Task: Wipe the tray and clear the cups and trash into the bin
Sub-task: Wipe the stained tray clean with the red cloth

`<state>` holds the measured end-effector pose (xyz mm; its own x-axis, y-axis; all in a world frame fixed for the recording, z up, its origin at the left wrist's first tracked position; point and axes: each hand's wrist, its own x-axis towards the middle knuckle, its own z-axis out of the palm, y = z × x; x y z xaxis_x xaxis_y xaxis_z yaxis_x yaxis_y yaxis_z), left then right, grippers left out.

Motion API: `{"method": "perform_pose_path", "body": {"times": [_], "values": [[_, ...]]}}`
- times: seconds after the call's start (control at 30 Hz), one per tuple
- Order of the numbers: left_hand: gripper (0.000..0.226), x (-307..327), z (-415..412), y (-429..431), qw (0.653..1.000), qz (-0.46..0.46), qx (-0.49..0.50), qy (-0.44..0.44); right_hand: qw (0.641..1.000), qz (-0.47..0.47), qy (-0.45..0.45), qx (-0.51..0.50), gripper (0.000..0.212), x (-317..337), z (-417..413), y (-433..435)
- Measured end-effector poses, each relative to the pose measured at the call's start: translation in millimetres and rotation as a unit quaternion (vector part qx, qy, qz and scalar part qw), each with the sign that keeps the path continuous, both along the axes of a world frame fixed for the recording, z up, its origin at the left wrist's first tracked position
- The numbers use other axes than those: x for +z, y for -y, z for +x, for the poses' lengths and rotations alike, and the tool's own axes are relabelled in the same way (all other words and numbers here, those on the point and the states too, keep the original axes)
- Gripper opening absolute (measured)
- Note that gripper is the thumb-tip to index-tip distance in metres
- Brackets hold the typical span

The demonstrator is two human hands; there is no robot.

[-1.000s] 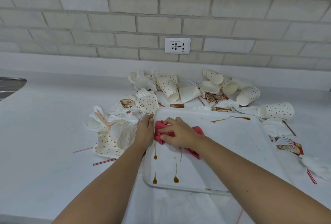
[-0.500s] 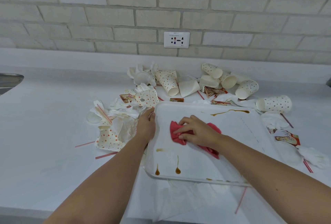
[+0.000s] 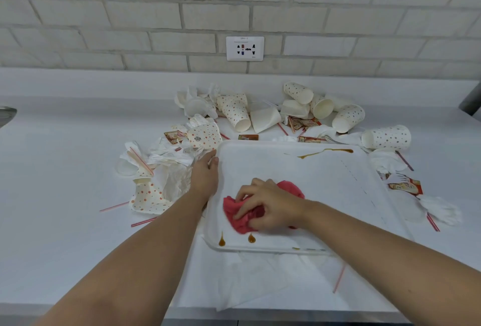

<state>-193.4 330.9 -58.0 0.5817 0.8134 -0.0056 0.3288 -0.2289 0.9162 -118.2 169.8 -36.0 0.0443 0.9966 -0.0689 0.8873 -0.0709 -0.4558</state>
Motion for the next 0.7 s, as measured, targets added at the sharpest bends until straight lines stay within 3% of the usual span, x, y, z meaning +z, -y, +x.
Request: {"method": "perform_pose_path", "body": {"times": [0.13,0.23,0.53,0.7], "values": [[0.038,-1,1,-2,1.000,0.004,0.001,-0.009,0.998,0.000,0.018,-0.067,0.033,6,30,11],[0.038,-1,1,-2,1.000,0.010,0.002,-0.018,0.996,-0.001,0.017,-0.092,0.050,6,23,0],[0.037,1,-1,3,1.000,0.026,-0.002,-0.012,0.998,0.015,0.037,0.056,0.057,-7,-26,-18],[0.038,0,-1,2,1.000,0.005,-0.005,-0.010,0.995,0.001,0.007,0.102,0.057,-4,-9,7]]}}
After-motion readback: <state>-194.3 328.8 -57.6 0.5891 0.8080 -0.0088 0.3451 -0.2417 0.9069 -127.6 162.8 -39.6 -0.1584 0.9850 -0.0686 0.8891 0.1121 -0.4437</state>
